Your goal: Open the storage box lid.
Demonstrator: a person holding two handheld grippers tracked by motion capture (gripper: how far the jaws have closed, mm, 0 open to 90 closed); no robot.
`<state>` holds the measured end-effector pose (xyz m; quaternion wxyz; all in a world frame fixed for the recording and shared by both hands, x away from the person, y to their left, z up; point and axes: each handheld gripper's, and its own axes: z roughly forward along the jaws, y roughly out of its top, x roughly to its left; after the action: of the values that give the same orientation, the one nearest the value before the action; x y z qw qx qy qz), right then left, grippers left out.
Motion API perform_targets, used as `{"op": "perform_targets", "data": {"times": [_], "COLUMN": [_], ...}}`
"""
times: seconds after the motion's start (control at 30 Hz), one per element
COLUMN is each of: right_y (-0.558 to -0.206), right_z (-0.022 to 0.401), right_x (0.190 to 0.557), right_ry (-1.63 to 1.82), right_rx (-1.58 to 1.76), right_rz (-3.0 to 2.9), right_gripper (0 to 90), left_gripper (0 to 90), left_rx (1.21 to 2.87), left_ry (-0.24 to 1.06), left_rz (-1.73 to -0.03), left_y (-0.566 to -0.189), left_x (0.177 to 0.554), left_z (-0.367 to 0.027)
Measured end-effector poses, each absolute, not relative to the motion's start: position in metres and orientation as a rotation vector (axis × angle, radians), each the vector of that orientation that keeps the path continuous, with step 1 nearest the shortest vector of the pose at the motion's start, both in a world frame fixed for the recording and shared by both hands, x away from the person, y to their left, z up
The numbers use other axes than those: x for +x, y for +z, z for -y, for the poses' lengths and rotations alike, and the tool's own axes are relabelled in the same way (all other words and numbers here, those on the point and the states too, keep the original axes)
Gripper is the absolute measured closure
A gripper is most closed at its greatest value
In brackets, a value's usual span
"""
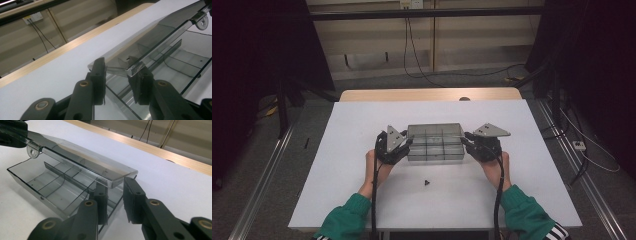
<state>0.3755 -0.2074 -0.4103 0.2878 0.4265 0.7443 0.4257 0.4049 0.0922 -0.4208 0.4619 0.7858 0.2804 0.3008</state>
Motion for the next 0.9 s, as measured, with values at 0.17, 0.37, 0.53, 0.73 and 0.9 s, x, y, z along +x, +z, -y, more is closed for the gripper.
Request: {"op": "perform_targets", "data": {"times": [0.17, 0.37, 0.53, 0.73, 0.9], "right_y": [-0.41, -0.409, -0.409, -0.409, -0.408], "right_z": [0.208, 0.208, 0.208, 0.207, 0.207], "right_x": [0.378, 0.38, 0.383, 0.387, 0.39], "right_ry": [1.138, 1.14, 1.134, 1.13, 1.132], "right_rx": [1.146, 1.147, 1.153, 1.159, 1.164], "right_rz": [-1.991, -1.994, -1.998, -1.999, -1.995], "right_gripper": [74.5, 74.5, 74.3, 74.2, 74.2], "left_gripper": [67.2, 67.7, 67.9, 68.0, 68.2], "left_rx": [1.922, 1.92, 1.92, 1.922, 1.91], "left_ry": [0.716, 0.708, 0.702, 0.696, 0.689], "left_rz": [-0.708, -0.714, -0.715, -0.718, -0.724], "left_y": [-0.422, -0.421, -0.421, -0.422, -0.421], "left_x": [0.411, 0.413, 0.415, 0.418, 0.42], "left_z": [-0.093, -0.093, -0.093, -0.094, -0.094]}}
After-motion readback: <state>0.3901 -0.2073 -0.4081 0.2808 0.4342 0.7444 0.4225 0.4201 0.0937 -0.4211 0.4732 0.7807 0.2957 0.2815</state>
